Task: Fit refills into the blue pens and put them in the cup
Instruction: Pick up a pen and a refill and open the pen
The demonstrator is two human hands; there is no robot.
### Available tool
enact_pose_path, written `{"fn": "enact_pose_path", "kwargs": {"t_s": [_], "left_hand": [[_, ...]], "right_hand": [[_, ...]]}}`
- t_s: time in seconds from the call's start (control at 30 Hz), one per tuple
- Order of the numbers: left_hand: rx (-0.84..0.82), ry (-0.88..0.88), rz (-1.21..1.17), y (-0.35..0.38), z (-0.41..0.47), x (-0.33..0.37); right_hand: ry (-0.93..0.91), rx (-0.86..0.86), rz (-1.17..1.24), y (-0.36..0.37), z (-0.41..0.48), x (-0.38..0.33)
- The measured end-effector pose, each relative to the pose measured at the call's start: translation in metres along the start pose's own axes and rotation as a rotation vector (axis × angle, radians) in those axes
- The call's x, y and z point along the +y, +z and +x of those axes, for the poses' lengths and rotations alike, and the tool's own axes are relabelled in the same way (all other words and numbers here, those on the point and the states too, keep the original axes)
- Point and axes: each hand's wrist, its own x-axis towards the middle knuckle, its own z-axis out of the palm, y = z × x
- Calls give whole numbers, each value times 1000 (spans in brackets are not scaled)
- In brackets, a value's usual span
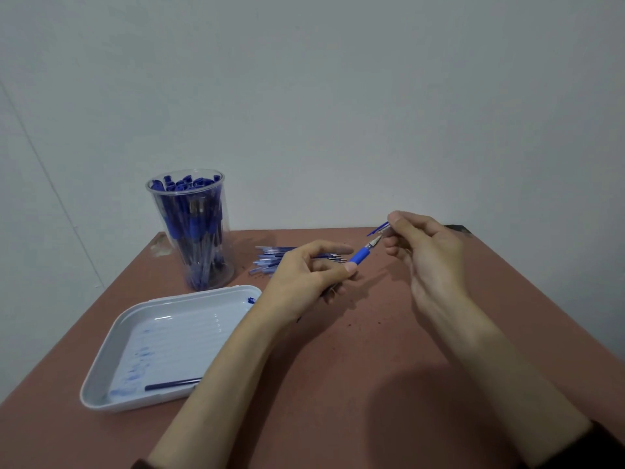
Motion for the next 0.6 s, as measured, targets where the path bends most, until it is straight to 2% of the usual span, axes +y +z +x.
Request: {"fn": "enact_pose_path", "kwargs": {"t_s": [0.27, 0.6], "left_hand": [[17, 11, -44, 0, 1, 0], [90, 58, -40, -2, 1, 0]], "right_hand": [[-98, -57, -101, 0, -1, -1], [-121, -147, -161, 5, -7, 9]]}}
